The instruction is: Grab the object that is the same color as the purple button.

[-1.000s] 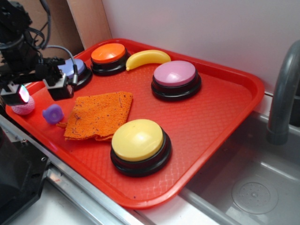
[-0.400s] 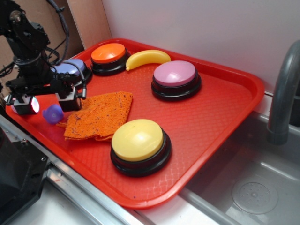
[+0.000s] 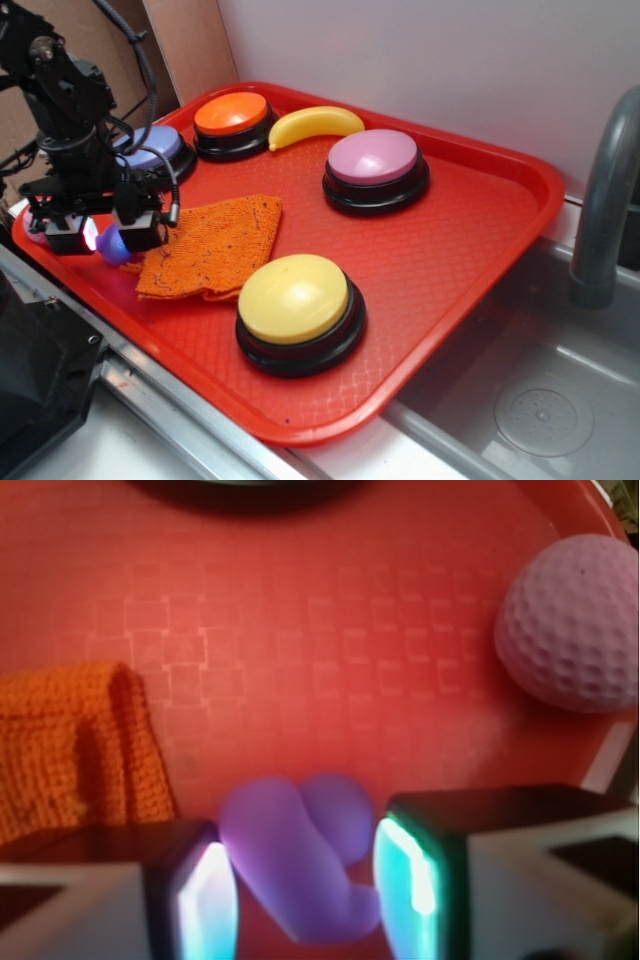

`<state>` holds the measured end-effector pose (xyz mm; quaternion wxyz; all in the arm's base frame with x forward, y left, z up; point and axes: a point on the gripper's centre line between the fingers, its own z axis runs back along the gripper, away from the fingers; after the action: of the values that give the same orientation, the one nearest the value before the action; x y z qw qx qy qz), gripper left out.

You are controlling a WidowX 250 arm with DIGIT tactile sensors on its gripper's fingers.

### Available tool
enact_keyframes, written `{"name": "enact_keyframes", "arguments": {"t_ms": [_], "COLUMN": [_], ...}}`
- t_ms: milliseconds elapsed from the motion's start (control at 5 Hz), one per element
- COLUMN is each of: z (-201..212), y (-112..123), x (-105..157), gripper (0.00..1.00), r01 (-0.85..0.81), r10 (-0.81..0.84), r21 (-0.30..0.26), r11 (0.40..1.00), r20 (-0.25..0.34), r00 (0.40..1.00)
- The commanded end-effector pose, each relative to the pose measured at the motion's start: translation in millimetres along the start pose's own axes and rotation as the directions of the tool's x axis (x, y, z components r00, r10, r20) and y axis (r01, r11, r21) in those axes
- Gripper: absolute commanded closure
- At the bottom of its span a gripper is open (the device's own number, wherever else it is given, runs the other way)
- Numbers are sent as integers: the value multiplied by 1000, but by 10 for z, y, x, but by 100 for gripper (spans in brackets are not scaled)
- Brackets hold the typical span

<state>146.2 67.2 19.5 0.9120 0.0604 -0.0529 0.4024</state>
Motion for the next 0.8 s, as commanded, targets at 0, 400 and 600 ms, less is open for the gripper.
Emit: {"name": "enact_keyframes", "arguments": {"t_ms": [0,400,600], "z": [15,608,1095], "y": [37,-223,-569], "x": [44,211,182], "gripper": [100,100,100], "r01": [0,68,241], "r10": [-1,-71,-247], "r21": [3,-119,-139], "r11": [1000,991,961], "r20": [12,-26,-26], "r00": [1000,997,969]}}
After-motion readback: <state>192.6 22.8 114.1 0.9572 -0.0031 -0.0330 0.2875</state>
